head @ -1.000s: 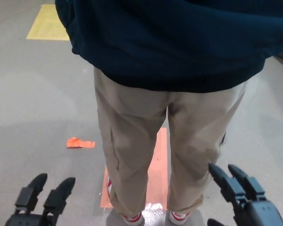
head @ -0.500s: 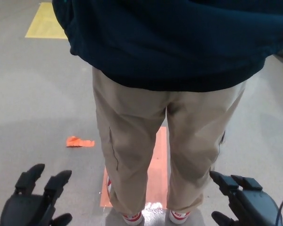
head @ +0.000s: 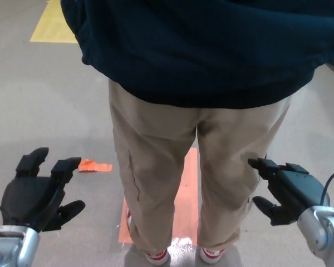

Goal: A person hands a coat to the robot and the robot grabs it with both hands and holds it while the person wears the coat.

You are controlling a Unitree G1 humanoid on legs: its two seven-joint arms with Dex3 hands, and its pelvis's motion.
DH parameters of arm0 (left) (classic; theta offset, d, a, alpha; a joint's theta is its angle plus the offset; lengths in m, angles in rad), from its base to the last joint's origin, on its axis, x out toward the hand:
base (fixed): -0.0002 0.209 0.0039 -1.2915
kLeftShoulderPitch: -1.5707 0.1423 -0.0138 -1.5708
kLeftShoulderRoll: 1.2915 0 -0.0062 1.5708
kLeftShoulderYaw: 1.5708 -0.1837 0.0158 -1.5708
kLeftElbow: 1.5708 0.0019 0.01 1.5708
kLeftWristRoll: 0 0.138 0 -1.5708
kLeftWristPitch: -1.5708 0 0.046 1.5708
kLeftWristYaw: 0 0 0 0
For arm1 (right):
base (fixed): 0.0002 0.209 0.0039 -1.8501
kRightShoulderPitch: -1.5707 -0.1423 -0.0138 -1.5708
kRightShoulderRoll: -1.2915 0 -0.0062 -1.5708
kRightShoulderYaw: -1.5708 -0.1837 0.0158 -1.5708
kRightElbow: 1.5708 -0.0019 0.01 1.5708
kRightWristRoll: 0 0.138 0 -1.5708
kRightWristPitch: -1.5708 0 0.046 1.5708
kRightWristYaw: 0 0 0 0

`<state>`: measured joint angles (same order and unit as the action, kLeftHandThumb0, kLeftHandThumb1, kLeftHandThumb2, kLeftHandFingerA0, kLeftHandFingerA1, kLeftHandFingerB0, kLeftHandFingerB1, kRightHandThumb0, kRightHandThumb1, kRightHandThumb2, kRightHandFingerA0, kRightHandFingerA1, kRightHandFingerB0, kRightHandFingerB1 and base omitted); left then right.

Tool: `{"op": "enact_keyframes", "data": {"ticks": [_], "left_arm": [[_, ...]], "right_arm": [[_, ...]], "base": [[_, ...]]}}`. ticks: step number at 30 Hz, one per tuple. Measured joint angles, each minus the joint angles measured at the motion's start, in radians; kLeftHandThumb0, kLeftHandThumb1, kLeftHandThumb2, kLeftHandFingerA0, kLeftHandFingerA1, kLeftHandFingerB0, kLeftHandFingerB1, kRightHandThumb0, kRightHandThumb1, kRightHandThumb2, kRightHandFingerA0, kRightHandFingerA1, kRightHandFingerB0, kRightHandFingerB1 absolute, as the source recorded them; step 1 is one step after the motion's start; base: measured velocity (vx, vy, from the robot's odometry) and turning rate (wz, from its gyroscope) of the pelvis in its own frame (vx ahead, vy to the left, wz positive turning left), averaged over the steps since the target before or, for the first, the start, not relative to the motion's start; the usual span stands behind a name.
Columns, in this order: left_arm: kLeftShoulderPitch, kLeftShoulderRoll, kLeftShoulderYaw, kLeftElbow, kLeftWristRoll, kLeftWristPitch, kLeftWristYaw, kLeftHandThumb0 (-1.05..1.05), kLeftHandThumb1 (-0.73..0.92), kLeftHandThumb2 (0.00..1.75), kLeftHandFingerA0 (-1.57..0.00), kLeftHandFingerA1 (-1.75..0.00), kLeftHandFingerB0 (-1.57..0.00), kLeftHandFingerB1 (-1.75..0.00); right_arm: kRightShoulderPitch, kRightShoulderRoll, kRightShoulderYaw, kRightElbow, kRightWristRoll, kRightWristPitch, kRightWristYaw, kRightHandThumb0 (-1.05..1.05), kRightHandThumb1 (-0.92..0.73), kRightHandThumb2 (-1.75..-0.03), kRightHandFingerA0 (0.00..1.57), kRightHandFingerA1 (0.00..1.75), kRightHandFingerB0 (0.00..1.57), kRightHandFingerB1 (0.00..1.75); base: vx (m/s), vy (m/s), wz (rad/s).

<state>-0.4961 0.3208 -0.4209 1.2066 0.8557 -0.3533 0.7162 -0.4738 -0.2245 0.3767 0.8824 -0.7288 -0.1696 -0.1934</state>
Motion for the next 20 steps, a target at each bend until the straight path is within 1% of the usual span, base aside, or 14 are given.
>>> {"op": "enact_keyframes", "data": {"ticks": [1,5,6,7,8,9,11,12,13,16,20], "left_arm": [[-0.001,0.0,0.001,0.002,-0.006,-0.003,-0.009,-0.6,0.78,0.65,-0.35,-0.33,-0.1,-0.22],[-0.008,0.0,0.007,0.015,-0.038,-0.025,-0.073,-0.6,0.81,0.67,-0.32,-0.33,-0.08,-0.21],[-0.012,0.0,0.007,0.017,-0.045,-0.028,-0.088,-0.33,0.57,1.08,-0.01,-0.43,-0.01,-0.48],[-0.018,0.0,0.008,0.019,-0.05,-0.03,-0.103,-0.32,0.59,1.09,-0.01,-0.43,0.0,-0.48],[-0.029,0.0,0.008,0.021,-0.055,-0.03,-0.122,-0.32,0.59,1.09,-0.01,-0.43,0.0,-0.48],[-0.036,0.0,0.009,0.022,-0.058,-0.03,-0.135,-0.32,0.6,1.1,-0.01,-0.43,0.0,-0.49],[-0.054,0.002,0.009,0.022,-0.068,-0.03,-0.165,-0.32,0.6,1.1,-0.01,-0.43,0.0,-0.48],[-0.063,0.004,0.008,0.022,-0.074,-0.031,-0.183,-0.57,0.87,0.68,-0.26,-0.3,-0.02,-0.17],[-0.069,0.007,0.007,0.022,-0.077,-0.031,-0.197,-0.58,0.88,0.68,-0.26,-0.3,-0.03,-0.18],[-0.076,0.015,-0.003,0.024,-0.085,-0.031,-0.242,-0.59,0.89,0.69,-0.25,-0.3,-0.03,-0.18],[-0.076,0.021,-0.015,0.025,-0.089,-0.031,-0.273,-0.61,0.9,0.68,-0.25,-0.3,-0.06,-0.19]], "right_arm": [[-0.002,-0.002,0.001,0.0,0.003,0.004,0.01,-0.27,-0.7,-1.15,0.01,0.46,0.0,0.47],[-0.004,-0.009,0.009,-0.006,0.014,0.029,0.059,-0.26,-0.7,-1.14,0.01,0.46,0.0,0.47],[-0.006,-0.009,0.01,-0.007,0.017,0.034,0.068,-0.25,-0.71,-1.14,0.01,0.46,0.0,0.47],[-0.011,-0.009,0.011,-0.006,0.019,0.039,0.075,-0.46,-0.73,-0.78,0.17,0.37,0.08,0.28],[-0.021,-0.01,0.012,-0.004,0.02,0.043,0.08,-0.46,-0.73,-0.78,0.17,0.37,0.08,0.28],[-0.029,-0.01,0.013,-0.002,0.021,0.045,0.082,-0.38,-0.81,-0.67,0.22,0.33,0.09,0.22],[-0.05,-0.01,0.014,0.002,0.022,0.049,0.087,-0.36,-0.81,-0.67,0.22,0.33,0.08,0.21],[-0.061,-0.01,0.015,0.005,0.024,0.052,0.089,-0.34,-0.74,-0.74,0.18,0.36,0.08,0.25],[-0.067,-0.01,0.015,0.008,0.027,0.053,0.09,-0.31,-0.76,-0.71,0.21,0.35,0.09,0.26],[-0.07,-0.01,0.012,0.018,0.035,0.051,0.09,-0.27,-0.77,-0.7,0.22,0.35,0.09,0.25],[-0.068,-0.01,0.01,0.029,0.043,0.045,0.086,-0.28,-0.77,-0.71,0.23,0.34,0.09,0.26]], "base": [[0.0,0.0,0.0],[0.0,0.0,0.0],[0.0,0.0,0.0],[0.0,0.0,0.0],[0.0,0.0,0.0],[0.0,0.0,0.0],[0.0,0.0,0.0],[0.0,0.0,0.0],[0.0,0.0,0.0],[0.0,0.0,0.0],[0.0,0.0,0.0]]}}
